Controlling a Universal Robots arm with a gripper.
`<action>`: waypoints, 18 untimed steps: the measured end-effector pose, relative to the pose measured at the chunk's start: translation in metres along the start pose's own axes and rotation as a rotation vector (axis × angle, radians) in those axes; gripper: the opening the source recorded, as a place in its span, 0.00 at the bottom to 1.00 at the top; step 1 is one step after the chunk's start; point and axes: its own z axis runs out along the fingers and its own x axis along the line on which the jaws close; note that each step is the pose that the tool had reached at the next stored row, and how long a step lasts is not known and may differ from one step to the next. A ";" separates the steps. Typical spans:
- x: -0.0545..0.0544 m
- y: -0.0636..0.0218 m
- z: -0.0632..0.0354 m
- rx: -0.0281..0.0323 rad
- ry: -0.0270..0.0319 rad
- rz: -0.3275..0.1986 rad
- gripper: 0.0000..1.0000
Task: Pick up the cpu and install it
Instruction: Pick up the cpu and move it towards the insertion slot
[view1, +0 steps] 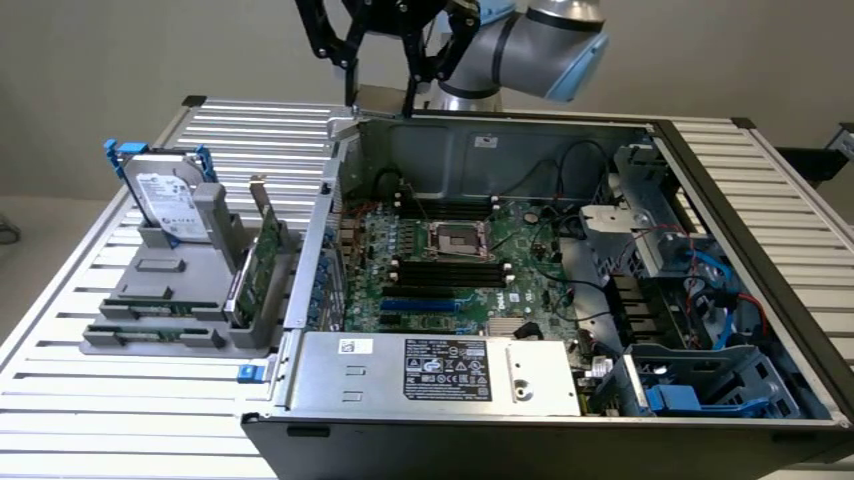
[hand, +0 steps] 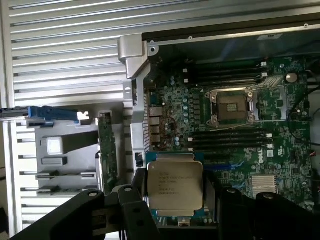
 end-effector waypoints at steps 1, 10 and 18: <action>-0.004 0.0004 -0.0003 0.0000 0.0000 0.000 0.55; -0.045 0.0096 0.0053 -0.0001 -0.0001 0.000 0.55; -0.082 0.0248 0.0160 -0.0001 -0.0002 0.000 0.55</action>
